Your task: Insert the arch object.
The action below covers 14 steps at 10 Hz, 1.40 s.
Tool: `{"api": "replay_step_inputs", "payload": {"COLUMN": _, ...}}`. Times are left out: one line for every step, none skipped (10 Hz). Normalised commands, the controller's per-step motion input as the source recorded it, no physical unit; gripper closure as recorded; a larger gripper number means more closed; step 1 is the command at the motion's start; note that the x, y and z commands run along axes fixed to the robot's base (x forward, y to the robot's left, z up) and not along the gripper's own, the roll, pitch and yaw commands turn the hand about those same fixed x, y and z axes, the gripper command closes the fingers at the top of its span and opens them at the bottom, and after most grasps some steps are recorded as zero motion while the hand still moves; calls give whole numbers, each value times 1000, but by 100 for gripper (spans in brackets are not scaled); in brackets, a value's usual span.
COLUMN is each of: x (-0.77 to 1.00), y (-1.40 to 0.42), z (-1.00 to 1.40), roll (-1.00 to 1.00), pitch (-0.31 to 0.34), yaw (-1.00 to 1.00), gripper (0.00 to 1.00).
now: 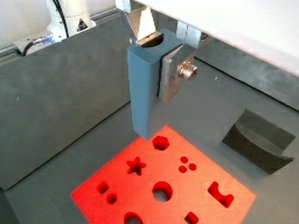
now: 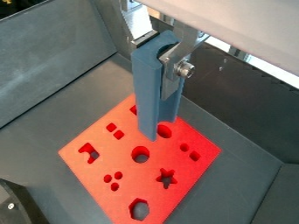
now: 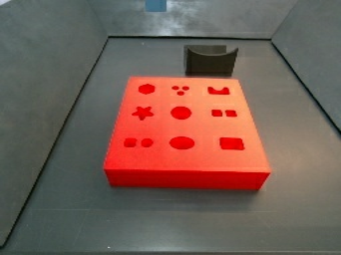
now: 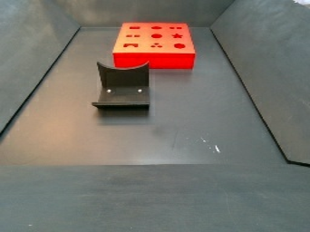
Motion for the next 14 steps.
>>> {"api": "replay_step_inputs", "payload": {"x": 0, "y": 43, "z": -231, "roll": 0, "pitch": -57, "yaw": -43, "gripper": 100}}
{"api": "replay_step_inputs", "payload": {"x": 129, "y": 331, "z": -534, "roll": 0, "pitch": -117, "yaw": -6, "gripper": 100}}
{"api": "replay_step_inputs", "payload": {"x": 249, "y": 520, "z": -609, "roll": 0, "pitch": -107, "yaw": 0, "gripper": 100}}
{"api": "replay_step_inputs", "payload": {"x": 334, "y": 574, "z": -631, "roll": 0, "pitch": -80, "yaw": 0, "gripper": 100}}
{"api": "replay_step_inputs", "payload": {"x": 417, "y": 506, "z": -631, "roll": -13, "pitch": -74, "yaw": -46, "gripper": 100}}
{"api": "replay_step_inputs", "payload": {"x": 451, "y": 246, "z": -509, "roll": -41, "pitch": -89, "yaw": -591, "gripper": 100}}
{"api": "replay_step_inputs", "payload": {"x": 331, "y": 97, "z": -431, "roll": -30, "pitch": -81, "yaw": -814, "gripper": 100}}
{"api": "replay_step_inputs", "payload": {"x": 291, "y": 89, "z": -411, "roll": -30, "pitch": -76, "yaw": -857, "gripper": 100}}
{"api": "replay_step_inputs", "payload": {"x": 237, "y": 66, "z": -426, "roll": -9, "pitch": -60, "yaw": -906, "gripper": 100}}
{"api": "replay_step_inputs", "payload": {"x": 197, "y": 60, "z": -397, "roll": -11, "pitch": -64, "yaw": -931, "gripper": 100}}
{"api": "replay_step_inputs", "payload": {"x": 163, "y": 57, "z": -371, "roll": -1, "pitch": -59, "yaw": -963, "gripper": 100}}
{"api": "replay_step_inputs", "payload": {"x": 123, "y": 57, "z": -260, "roll": 0, "pitch": -74, "yaw": -980, "gripper": 100}}
{"api": "replay_step_inputs", "payload": {"x": 174, "y": 126, "z": -37, "roll": -13, "pitch": -147, "yaw": -903, "gripper": 100}}
{"api": "replay_step_inputs", "payload": {"x": 163, "y": 266, "z": 0, "roll": -7, "pitch": -161, "yaw": -760, "gripper": 100}}
